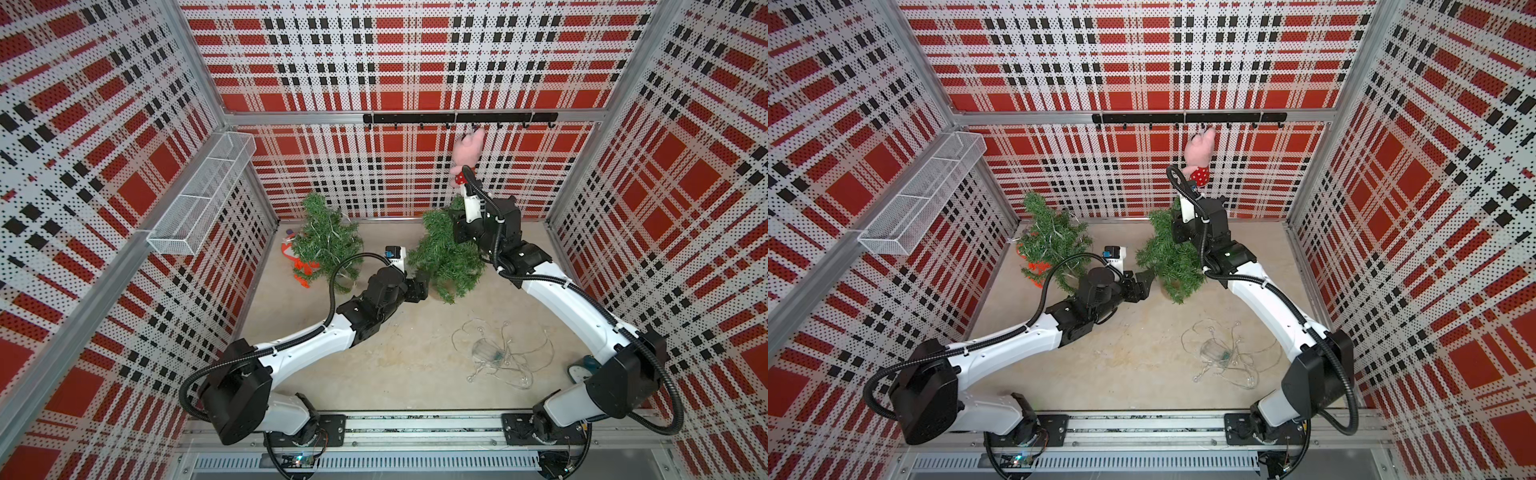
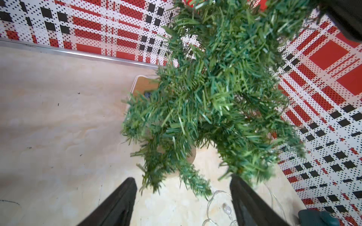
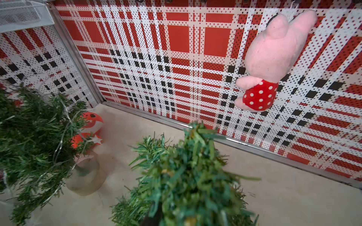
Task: Wrap string light around the christmas tree
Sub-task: Place the christmas tree at the center of the board.
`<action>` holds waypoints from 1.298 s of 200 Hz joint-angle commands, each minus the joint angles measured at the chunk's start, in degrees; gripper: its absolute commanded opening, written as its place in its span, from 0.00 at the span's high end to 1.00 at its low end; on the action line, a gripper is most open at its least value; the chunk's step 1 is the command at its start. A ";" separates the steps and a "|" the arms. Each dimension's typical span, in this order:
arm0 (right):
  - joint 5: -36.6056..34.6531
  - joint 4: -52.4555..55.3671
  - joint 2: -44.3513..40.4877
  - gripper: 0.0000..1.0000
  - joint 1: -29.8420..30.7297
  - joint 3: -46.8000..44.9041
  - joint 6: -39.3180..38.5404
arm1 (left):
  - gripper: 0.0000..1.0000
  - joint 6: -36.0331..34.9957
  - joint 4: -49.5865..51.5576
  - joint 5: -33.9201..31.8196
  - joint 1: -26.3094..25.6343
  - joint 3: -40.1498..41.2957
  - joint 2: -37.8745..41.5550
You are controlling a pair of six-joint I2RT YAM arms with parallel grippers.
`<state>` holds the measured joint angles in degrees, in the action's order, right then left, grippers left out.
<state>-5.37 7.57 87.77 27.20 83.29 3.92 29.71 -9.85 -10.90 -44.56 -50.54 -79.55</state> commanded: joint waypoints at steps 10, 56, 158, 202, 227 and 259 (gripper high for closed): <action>-4.34 -5.66 1.81 1.00 -1.75 4.17 -8.23 | 0.21 0.34 -0.24 -0.27 0.09 0.78 1.73; 0.37 -3.59 0.34 1.00 -2.79 3.87 -3.08 | 0.21 0.43 0.01 -0.95 0.26 1.10 2.39; 6.63 -1.92 -4.32 1.00 -2.31 -2.43 6.72 | 0.21 0.54 0.17 -0.76 -0.18 0.70 1.61; 10.16 2.65 -4.05 0.62 -1.55 -0.27 6.26 | 0.21 0.30 1.79 -1.49 0.32 1.43 3.72; 12.06 5.82 -4.99 0.44 -1.54 1.01 7.31 | 0.21 0.00 2.51 -1.85 0.52 1.78 5.35; 13.16 10.07 -6.81 0.28 -1.53 2.70 8.59 | 0.21 -0.18 3.16 -1.53 0.52 1.69 6.50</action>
<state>5.91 13.98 84.68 25.39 83.31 11.49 30.17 -7.57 -12.05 -44.38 -49.08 -74.74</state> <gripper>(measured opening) 0.689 0.793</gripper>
